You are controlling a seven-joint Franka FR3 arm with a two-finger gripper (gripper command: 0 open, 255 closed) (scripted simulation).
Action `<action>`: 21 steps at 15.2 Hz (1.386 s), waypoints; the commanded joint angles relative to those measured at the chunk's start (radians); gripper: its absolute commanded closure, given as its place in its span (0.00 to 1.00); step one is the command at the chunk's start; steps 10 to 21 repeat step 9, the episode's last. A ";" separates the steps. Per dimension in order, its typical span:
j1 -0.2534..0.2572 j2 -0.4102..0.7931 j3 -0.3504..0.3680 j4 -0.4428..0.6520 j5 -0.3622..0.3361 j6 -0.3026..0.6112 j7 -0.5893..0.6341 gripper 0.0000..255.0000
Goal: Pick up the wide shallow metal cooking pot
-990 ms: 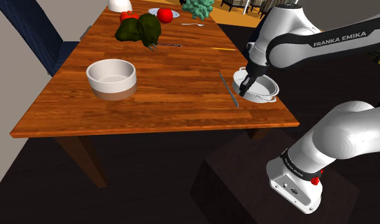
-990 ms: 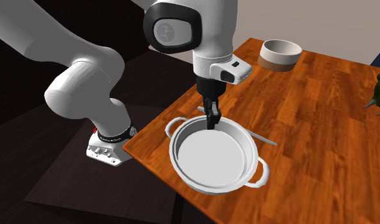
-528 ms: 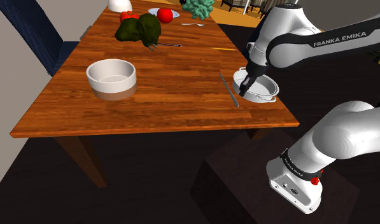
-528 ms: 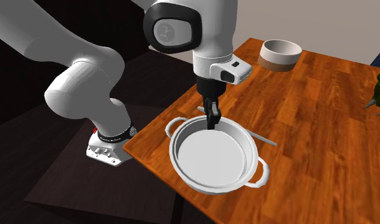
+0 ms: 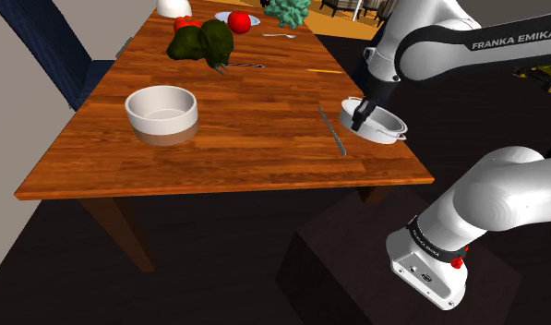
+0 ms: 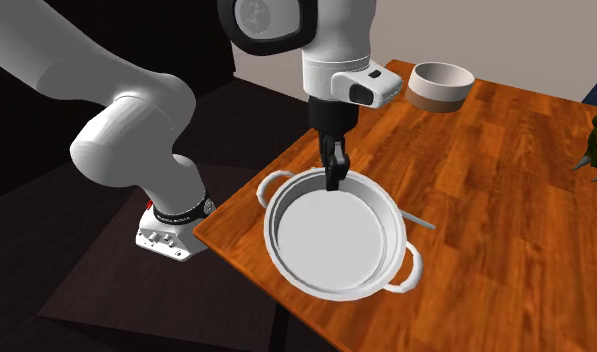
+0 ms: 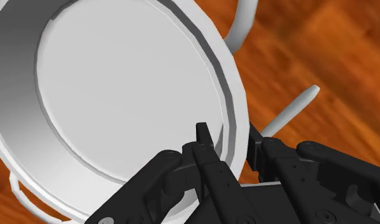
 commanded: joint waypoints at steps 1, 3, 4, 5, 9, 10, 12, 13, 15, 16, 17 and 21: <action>0.001 -0.008 0.000 0.023 0.001 -0.031 -0.003 1.00; 0.001 -0.018 -0.001 0.045 0.003 -0.062 -0.006 1.00; 0.002 -0.023 -0.001 0.056 0.003 -0.078 -0.007 1.00; 0.002 -0.027 -0.001 0.067 0.004 -0.093 -0.008 1.00; 0.002 -0.035 -0.002 0.091 0.005 -0.125 -0.011 1.00; 0.002 -0.035 -0.002 0.091 0.005 -0.125 -0.011 1.00; 0.002 -0.035 -0.002 0.091 0.005 -0.125 -0.011 1.00; 0.002 -0.035 -0.002 0.091 0.005 -0.125 -0.011 1.00; 0.002 -0.035 -0.002 0.091 0.005 -0.125 -0.011 1.00; 0.002 -0.035 -0.002 0.091 0.005 -0.125 -0.011 1.00; 0.002 -0.035 -0.002 0.091 0.005 -0.125 -0.011 1.00; 0.002 -0.035 -0.002 0.091 0.005 -0.125 -0.011 1.00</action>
